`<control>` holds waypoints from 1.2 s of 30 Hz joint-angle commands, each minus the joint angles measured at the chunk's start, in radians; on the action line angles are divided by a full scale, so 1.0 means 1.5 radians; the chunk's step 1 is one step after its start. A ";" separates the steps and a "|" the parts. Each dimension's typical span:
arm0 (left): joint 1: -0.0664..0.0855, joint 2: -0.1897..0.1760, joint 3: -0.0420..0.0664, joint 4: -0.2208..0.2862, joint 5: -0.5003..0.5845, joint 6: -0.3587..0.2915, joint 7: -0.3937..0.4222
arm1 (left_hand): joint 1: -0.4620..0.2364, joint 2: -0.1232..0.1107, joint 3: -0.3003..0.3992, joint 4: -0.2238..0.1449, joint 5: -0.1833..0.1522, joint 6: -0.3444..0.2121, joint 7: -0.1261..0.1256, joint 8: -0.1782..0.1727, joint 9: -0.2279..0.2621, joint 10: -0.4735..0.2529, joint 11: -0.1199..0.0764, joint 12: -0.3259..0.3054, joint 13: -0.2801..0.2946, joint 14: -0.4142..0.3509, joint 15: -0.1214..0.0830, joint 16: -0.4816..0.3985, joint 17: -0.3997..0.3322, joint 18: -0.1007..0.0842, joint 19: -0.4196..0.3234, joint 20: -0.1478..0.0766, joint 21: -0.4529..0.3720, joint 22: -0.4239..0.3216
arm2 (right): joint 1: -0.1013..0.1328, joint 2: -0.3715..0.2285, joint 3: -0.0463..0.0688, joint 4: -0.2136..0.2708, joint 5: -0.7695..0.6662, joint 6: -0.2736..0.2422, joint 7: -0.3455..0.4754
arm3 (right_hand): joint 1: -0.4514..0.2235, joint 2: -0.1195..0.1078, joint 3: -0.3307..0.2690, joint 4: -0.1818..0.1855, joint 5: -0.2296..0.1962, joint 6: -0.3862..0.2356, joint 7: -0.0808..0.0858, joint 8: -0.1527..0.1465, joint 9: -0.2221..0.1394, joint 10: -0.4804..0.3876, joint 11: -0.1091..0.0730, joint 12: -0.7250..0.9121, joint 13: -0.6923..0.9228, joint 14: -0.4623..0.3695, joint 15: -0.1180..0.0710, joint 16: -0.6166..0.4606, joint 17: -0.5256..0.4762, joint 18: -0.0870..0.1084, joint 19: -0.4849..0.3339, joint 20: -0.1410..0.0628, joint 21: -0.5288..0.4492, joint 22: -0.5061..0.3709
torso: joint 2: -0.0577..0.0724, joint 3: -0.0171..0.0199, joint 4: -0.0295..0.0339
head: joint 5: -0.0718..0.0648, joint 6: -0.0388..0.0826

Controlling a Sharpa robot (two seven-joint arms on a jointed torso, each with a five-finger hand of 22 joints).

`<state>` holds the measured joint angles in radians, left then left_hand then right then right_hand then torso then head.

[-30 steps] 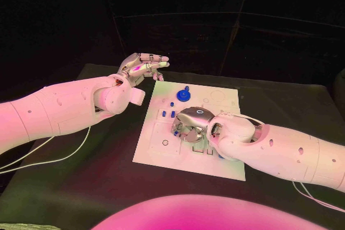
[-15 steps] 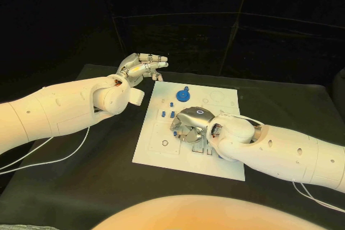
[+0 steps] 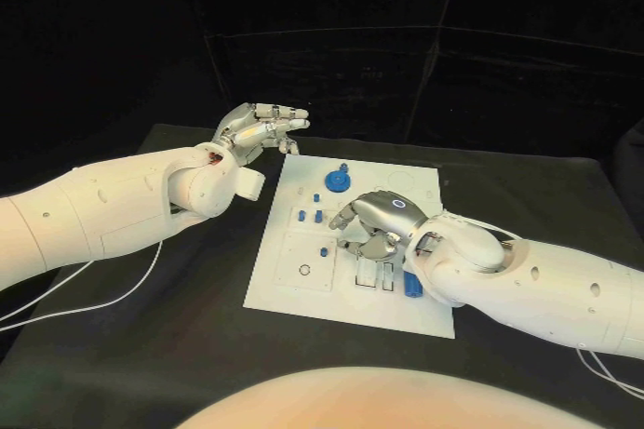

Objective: Assemble the parts on the task board

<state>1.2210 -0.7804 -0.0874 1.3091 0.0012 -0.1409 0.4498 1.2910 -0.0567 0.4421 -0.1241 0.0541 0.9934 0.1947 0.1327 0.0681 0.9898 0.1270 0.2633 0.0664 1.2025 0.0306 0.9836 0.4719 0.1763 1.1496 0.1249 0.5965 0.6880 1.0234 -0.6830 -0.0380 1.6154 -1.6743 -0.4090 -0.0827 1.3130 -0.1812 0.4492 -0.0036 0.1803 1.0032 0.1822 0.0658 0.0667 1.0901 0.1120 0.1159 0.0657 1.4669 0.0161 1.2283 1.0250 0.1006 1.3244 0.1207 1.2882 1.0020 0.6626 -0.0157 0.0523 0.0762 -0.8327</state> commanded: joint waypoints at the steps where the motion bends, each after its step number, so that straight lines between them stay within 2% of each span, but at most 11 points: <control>1: 0.001 -0.001 0.001 0.001 0.002 0.011 0.001 | -0.001 -0.005 0.000 0.000 0.002 -0.003 0.001 0.004 0.000 -0.003 0.000 0.003 -0.001 -0.005 0.001 0.000 -0.001 0.004 -0.002 0.002 -0.002 -0.001 | 0.010 -0.033 0.002 0.026 0.059 -0.032 0.006 | 0.000 -0.002 -0.006 0.000 0.005 0.004 -0.004 0.002 0.001 0.006 -0.004 0.006 0.001 0.005 -0.001 0.002 0.002 0.005 0.006 -0.003 -0.001 0.003 | -0.002 -0.0014 -0.0034 | -0.007 0.004; 4: 0.001 -0.003 0.001 0.001 0.002 0.011 0.001 | -0.001 -0.005 0.000 0.000 0.002 -0.003 0.001 0.004 0.000 -0.003 0.000 0.003 -0.001 -0.005 0.001 0.000 -0.001 0.004 -0.002 0.002 -0.002 -0.001 | 0.031 -0.067 0.004 0.038 0.100 0.014 -0.018 | -0.003 -0.002 -0.014 0.001 0.004 0.002 -0.013 0.000 0.000 0.015 -0.009 0.013 0.001 0.006 -0.005 0.003 0.002 0.005 0.008 -0.004 0.000 0.005 | -0.002 -0.0020 -0.0062 | -0.013 0.008; 6: 0.001 -0.003 0.001 0.001 0.002 0.012 0.001 | -0.001 -0.005 0.000 0.000 0.002 -0.003 0.001 0.004 0.000 -0.003 0.000 0.003 -0.001 -0.005 0.002 0.000 -0.001 0.004 -0.002 0.002 -0.002 -0.001 | 0.042 -0.082 0.004 0.041 0.112 0.036 -0.027 | -0.008 -0.005 -0.023 0.003 0.002 0.001 -0.016 0.000 0.000 0.017 -0.012 0.015 0.000 0.006 -0.007 0.003 0.001 0.005 0.009 -0.006 0.000 0.005 | -0.002 -0.0019 -0.0051 | -0.019 0.012; 9: 0.001 -0.003 0.001 0.001 0.002 0.012 0.001 | -0.001 -0.005 0.000 0.000 0.002 -0.003 0.001 0.004 0.000 -0.003 0.000 0.003 -0.001 -0.005 0.002 0.000 -0.001 0.004 -0.002 0.002 -0.002 -0.001 | 0.057 -0.105 0.005 0.039 0.102 0.060 -0.036 | -0.011 -0.010 -0.038 0.004 0.001 -0.002 -0.020 -0.001 0.000 0.017 -0.015 0.016 -0.001 0.006 -0.009 0.000 -0.004 0.005 0.009 -0.008 -0.002 0.003 | -0.001 -0.0024 -0.0062 | -0.028 0.016; 11: 0.001 -0.002 0.001 -0.001 0.002 0.010 0.003 | -0.001 -0.005 0.000 0.000 0.002 -0.003 0.001 0.004 0.000 -0.003 0.000 0.003 -0.001 -0.005 0.002 0.000 -0.001 0.004 -0.002 0.002 -0.002 -0.001 | 0.061 -0.111 0.005 0.033 0.085 0.071 -0.041 | -0.011 -0.012 -0.052 0.004 0.002 -0.004 -0.022 -0.001 0.000 0.012 -0.017 0.013 -0.002 0.005 -0.011 -0.003 -0.009 0.006 0.008 -0.009 -0.004 -0.001 | -0.002 -0.0026 -0.0073 | -0.030 0.018; 15: 0.001 0.000 0.001 -0.002 0.002 0.009 0.005 | 0.000 -0.004 0.001 0.000 0.002 -0.002 0.000 0.005 0.000 -0.002 -0.001 0.004 0.000 -0.004 0.001 0.001 -0.002 0.004 -0.001 0.002 -0.002 -0.001 | 0.065 -0.115 0.005 0.021 0.057 0.099 -0.053 | -0.005 -0.010 -0.087 0.003 0.000 -0.011 -0.025 -0.001 0.000 -0.019 -0.014 0.001 -0.002 0.004 -0.009 -0.006 -0.015 0.007 0.005 -0.009 -0.012 -0.011 | -0.001 -0.0010 -0.0034 | -0.035 0.020; 21: 0.001 0.001 0.000 -0.004 0.002 0.009 0.006 | 0.001 -0.004 0.001 -0.001 0.002 -0.002 0.000 0.006 0.000 -0.002 -0.001 0.005 0.000 -0.004 0.001 0.001 -0.002 0.004 -0.001 0.002 -0.002 -0.001 | 0.067 -0.109 0.005 0.008 0.040 0.135 -0.060 | 0.015 0.006 -0.133 0.001 0.001 -0.021 -0.026 -0.001 0.000 -0.048 -0.009 -0.003 -0.001 0.006 -0.006 -0.004 -0.016 0.008 0.006 -0.007 -0.017 -0.018 | -0.002 -0.0016 -0.0036 | -0.036 0.019; 30: 0.001 0.002 0.000 -0.005 0.002 0.010 0.005 | 0.001 -0.004 0.001 -0.001 0.002 -0.002 0.000 0.006 0.000 -0.002 -0.001 0.005 0.000 -0.004 0.001 0.001 -0.002 0.004 -0.001 0.002 -0.002 -0.001 | 0.067 -0.096 0.005 0.002 0.026 0.191 -0.070 | 0.027 0.026 -0.149 0.001 0.003 -0.017 -0.026 0.000 0.001 -0.028 -0.014 0.014 0.001 0.006 -0.009 -0.003 -0.018 0.008 0.009 -0.009 -0.017 -0.018 | -0.001 -0.0016 -0.0050 | -0.032 0.017; 36: 0.001 0.003 0.000 -0.007 0.002 0.010 0.005 | 0.001 -0.004 0.001 -0.001 0.002 -0.001 0.000 0.006 0.000 -0.002 -0.001 0.006 0.000 -0.004 0.001 0.001 -0.002 0.004 -0.001 0.002 -0.002 -0.001 | 0.067 -0.088 0.005 -0.004 0.025 0.197 -0.069 | 0.036 0.045 -0.143 0.002 -0.002 -0.007 -0.026 0.002 0.001 -0.001 -0.019 0.025 0.000 0.007 -0.013 -0.001 -0.018 0.007 0.012 -0.012 -0.015 -0.015 | -0.001 -0.0022 -0.0049 | -0.033 0.016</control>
<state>1.2205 -0.7778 -0.0878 1.2991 0.0014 -0.1368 0.4489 1.2910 -0.0567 0.4421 -0.1241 0.0541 0.9935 0.1946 0.1363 0.0681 0.9898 0.1269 0.2681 0.0664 1.2025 0.0306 0.9836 0.4698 0.1762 1.1496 0.1249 0.5965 0.6878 1.1217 -0.8171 -0.0310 1.6112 -1.6196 -0.1515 -0.1793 1.3675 -0.1256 0.2318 -0.0040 0.1806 0.9869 0.1435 0.0658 0.0677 1.0821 0.0822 0.1494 0.0660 1.4664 0.0017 1.2218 0.9981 0.1006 1.3404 0.1048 1.2692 0.9775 0.6605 -0.0182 0.0453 0.0276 -0.8074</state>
